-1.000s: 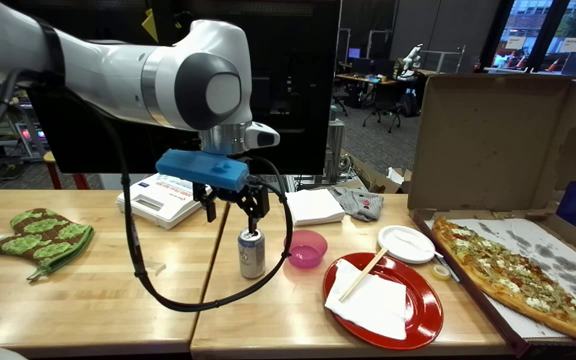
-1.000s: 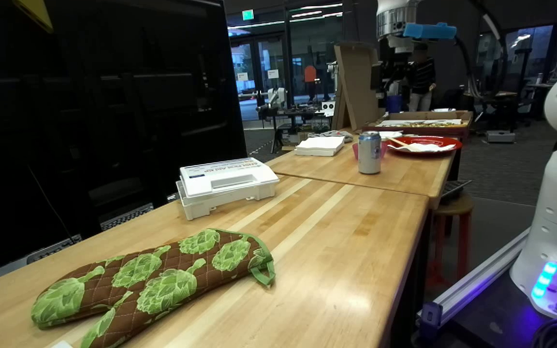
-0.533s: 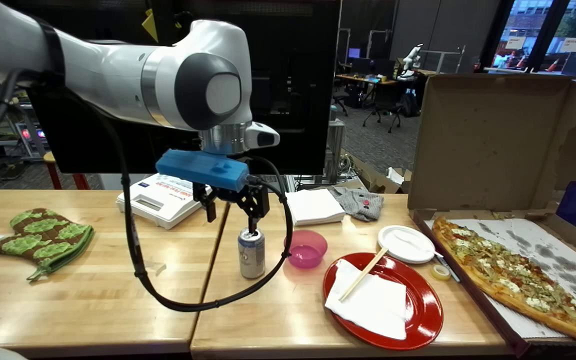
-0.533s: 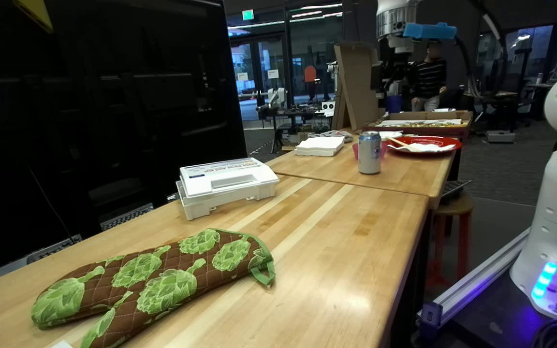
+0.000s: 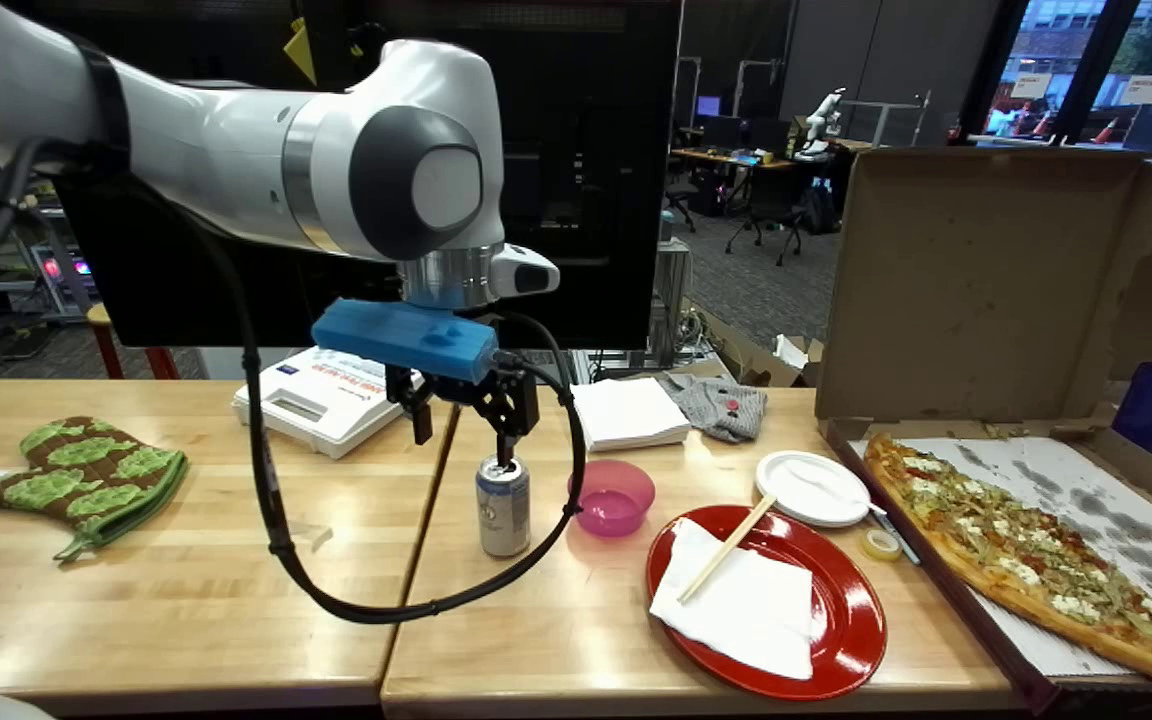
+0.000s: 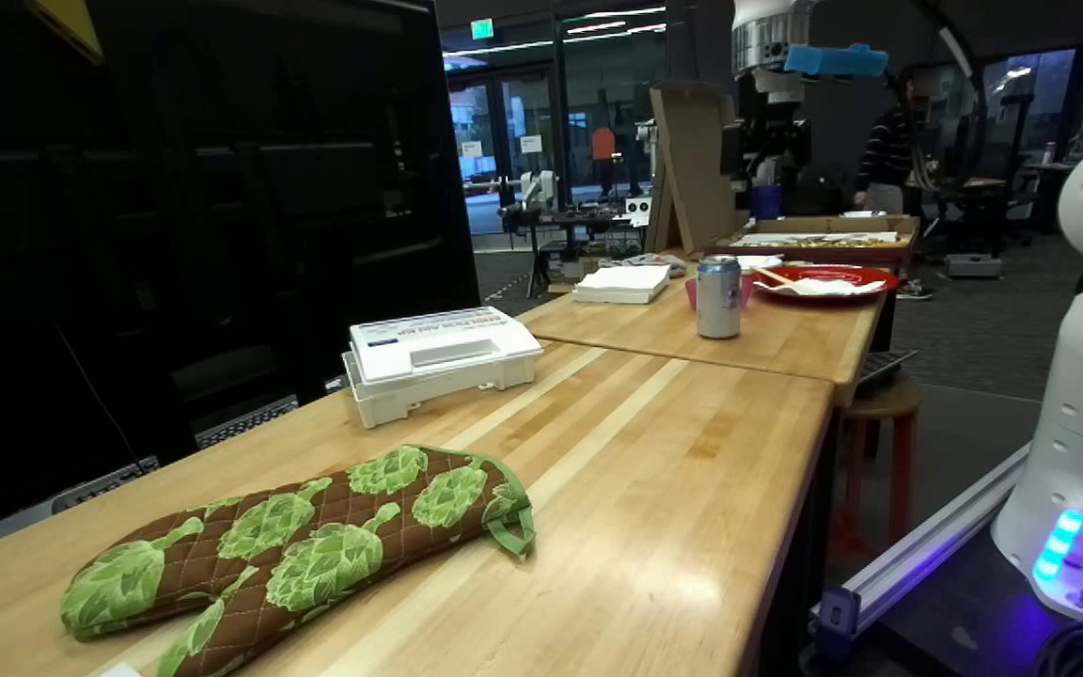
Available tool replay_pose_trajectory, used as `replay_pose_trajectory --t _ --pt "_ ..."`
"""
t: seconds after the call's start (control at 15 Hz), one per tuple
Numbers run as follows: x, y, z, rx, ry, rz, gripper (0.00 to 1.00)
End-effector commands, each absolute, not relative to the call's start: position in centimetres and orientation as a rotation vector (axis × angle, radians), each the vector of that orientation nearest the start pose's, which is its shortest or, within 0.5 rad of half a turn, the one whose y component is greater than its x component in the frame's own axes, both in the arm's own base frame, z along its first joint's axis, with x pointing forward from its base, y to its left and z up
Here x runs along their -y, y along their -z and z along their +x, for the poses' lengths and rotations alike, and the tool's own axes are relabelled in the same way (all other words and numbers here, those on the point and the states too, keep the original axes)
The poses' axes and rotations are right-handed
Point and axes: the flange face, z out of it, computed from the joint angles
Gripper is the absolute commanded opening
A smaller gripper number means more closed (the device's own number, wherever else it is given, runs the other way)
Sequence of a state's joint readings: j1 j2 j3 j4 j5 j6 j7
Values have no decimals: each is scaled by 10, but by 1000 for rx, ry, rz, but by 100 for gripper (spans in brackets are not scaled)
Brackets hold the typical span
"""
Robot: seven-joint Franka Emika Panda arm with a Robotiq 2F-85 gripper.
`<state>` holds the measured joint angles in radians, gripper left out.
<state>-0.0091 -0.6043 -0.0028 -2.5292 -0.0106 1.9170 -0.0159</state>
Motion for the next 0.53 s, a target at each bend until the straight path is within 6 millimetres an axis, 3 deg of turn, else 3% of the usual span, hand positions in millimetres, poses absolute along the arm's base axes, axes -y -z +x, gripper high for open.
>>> replay_pose_trajectory --t 0.0,0.47 --pt "4 -476 364 39 -5 -3164 100" --pt "3 -477 366 95 80 -3171 100"
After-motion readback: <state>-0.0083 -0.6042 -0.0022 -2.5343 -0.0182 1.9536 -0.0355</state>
